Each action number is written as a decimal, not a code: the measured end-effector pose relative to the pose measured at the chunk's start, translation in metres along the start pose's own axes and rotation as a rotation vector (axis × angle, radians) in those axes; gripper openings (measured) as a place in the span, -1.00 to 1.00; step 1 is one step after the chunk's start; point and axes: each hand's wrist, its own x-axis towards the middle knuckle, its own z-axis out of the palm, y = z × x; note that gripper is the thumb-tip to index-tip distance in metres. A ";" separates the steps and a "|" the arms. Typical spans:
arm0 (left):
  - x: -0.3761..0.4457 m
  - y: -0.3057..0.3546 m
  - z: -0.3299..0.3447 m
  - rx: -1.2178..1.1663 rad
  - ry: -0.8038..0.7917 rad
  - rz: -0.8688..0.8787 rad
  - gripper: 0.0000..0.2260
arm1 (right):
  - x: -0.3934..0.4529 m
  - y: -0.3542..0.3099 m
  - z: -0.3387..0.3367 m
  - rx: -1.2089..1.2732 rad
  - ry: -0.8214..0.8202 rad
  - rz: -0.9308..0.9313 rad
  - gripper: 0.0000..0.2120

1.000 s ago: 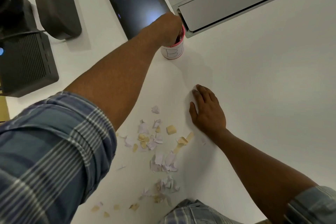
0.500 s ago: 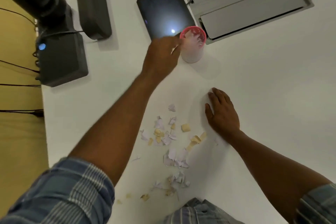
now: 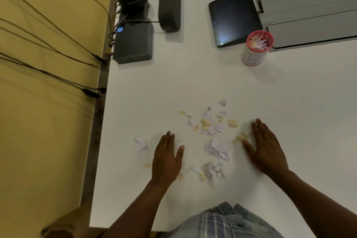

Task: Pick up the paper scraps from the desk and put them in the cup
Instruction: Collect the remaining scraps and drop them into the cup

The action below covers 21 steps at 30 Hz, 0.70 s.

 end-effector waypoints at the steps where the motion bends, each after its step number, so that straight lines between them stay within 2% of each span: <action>1: -0.009 -0.007 0.000 0.009 0.008 -0.024 -0.45 | -0.004 -0.001 0.001 -0.007 -0.007 -0.007 -0.28; 8: -0.036 -0.049 -0.011 0.033 0.089 -0.189 -0.36 | -0.016 -0.011 0.004 -0.056 -0.052 -0.038 -0.21; 21: 0.025 -0.064 -0.015 0.002 -0.056 -0.491 -0.17 | 0.021 -0.049 -0.021 0.038 -0.082 0.083 -0.13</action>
